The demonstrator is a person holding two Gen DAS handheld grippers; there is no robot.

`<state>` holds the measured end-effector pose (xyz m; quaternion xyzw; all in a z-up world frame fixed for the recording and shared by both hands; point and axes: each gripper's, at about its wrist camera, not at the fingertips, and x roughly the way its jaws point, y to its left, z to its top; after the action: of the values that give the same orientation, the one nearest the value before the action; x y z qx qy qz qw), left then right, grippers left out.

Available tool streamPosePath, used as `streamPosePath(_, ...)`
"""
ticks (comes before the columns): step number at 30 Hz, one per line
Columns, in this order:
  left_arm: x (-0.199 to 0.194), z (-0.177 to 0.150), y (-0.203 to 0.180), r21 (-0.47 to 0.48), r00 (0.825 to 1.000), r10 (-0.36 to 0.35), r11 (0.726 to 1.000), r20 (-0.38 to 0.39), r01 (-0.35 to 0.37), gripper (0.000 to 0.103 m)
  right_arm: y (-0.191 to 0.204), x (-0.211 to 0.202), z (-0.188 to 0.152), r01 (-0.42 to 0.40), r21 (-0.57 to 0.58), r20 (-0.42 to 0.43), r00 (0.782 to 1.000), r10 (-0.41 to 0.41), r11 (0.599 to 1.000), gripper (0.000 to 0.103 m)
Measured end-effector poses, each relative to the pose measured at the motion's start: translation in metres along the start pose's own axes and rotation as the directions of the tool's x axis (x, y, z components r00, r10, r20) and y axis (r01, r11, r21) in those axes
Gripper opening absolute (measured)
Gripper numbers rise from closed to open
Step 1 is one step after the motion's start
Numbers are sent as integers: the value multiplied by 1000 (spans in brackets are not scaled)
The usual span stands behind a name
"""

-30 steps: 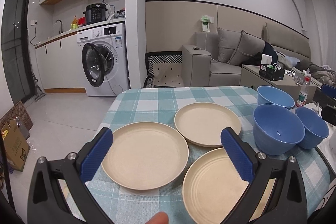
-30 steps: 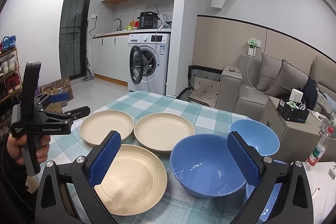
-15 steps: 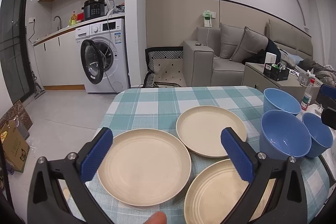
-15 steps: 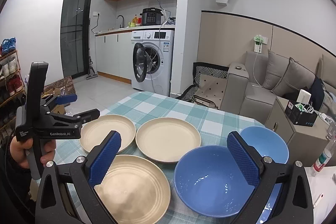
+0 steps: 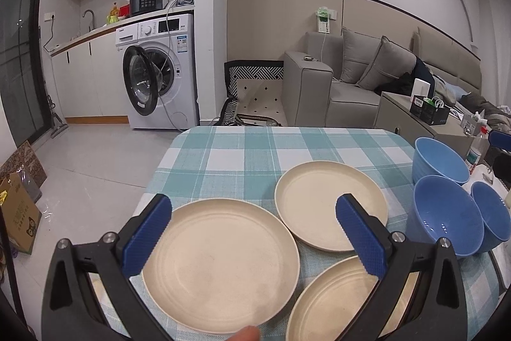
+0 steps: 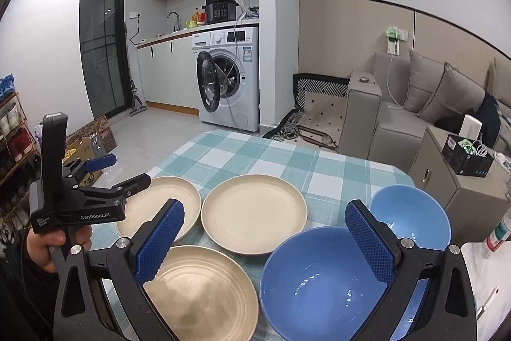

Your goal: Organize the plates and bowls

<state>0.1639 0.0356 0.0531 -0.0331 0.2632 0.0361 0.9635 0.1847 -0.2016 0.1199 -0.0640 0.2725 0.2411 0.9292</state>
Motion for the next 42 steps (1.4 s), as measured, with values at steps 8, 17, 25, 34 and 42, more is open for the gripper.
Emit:
streamPosePath(8, 18, 5, -2, 15, 999, -17, 1000, -51, 18, 103, -8, 22, 15, 4, 16, -54, 999, -3, 1000, 103)
streamPosePath(17, 41, 11, -10, 35, 993, -32, 999, -110, 36, 103, -19, 47, 27, 21, 45, -129, 992, -15, 999, 103)
streamPosePath(25, 65, 13, -19, 42, 985, -38, 998, -166, 45, 103, -27, 79, 30, 44, 54, -215, 976, -31, 998, 103)
streamPosePath(34, 99, 10, -29, 69, 970, -36, 996, -240, 54, 103, -35, 126, 25, 57, 44, -344, 938, -39, 997, 103)
streamPosePath(42, 130, 7, -31, 41, 950, -51, 997, -310, 67, 103, -48, 165, 20, 101, 42, -423, 903, -74, 994, 103)
